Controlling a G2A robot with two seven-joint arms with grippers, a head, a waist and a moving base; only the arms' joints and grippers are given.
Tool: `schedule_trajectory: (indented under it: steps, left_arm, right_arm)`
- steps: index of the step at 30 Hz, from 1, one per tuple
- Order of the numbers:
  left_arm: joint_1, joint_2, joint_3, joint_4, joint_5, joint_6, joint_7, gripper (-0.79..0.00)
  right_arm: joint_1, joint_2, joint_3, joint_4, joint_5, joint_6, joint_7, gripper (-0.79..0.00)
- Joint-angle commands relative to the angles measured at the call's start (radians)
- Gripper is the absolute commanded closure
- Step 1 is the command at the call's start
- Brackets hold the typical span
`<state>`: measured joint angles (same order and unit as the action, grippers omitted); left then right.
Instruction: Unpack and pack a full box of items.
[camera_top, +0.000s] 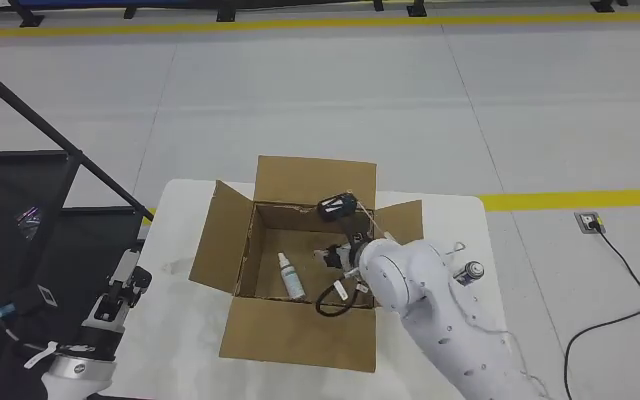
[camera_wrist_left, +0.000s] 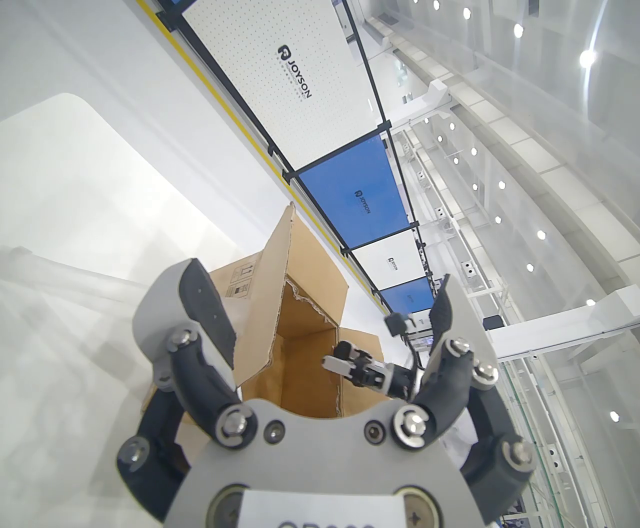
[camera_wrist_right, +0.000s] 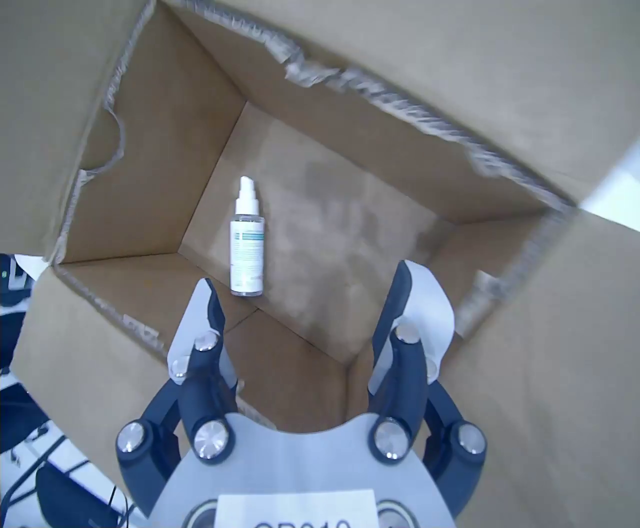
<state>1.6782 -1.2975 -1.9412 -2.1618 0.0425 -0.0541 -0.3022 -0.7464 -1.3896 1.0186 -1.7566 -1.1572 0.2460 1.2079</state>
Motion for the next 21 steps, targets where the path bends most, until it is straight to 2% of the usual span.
schedule_trajectory:
  steps: [1, 6, 8, 14, 21]
  left_arm:
    - [0.0, 0.0, 0.0, 0.0, 0.0, 0.0, 0.0, -0.785]
    - [0.0, 0.0, 0.0, 0.0, 0.0, 0.0, 0.0, -0.785]
    - [0.0, 0.0, 0.0, 0.0, 0.0, 0.0, 0.0, -0.785]
    - [0.0, 0.0, 0.0, 0.0, 0.0, 0.0, 0.0, -0.785]
    - [0.0, 0.0, 0.0, 0.0, 0.0, 0.0, 0.0, -0.785]
  right_arm:
    - [-0.097, 0.019, 0.1, -0.168, -0.069, 0.01, 0.003, -0.702]
    - [-0.245, 0.046, 0.331, -0.343, -0.121, 0.052, -0.031, -0.73]
    - [-0.274, 0.05, 0.417, -0.349, -0.12, 0.095, -0.055, -0.785]
    - [-0.227, 0.06, 0.551, -0.149, -0.148, 0.151, -0.014, -0.785]
    - [-0.112, 0.068, 0.551, 0.134, -0.265, 0.169, 0.118, -0.785]
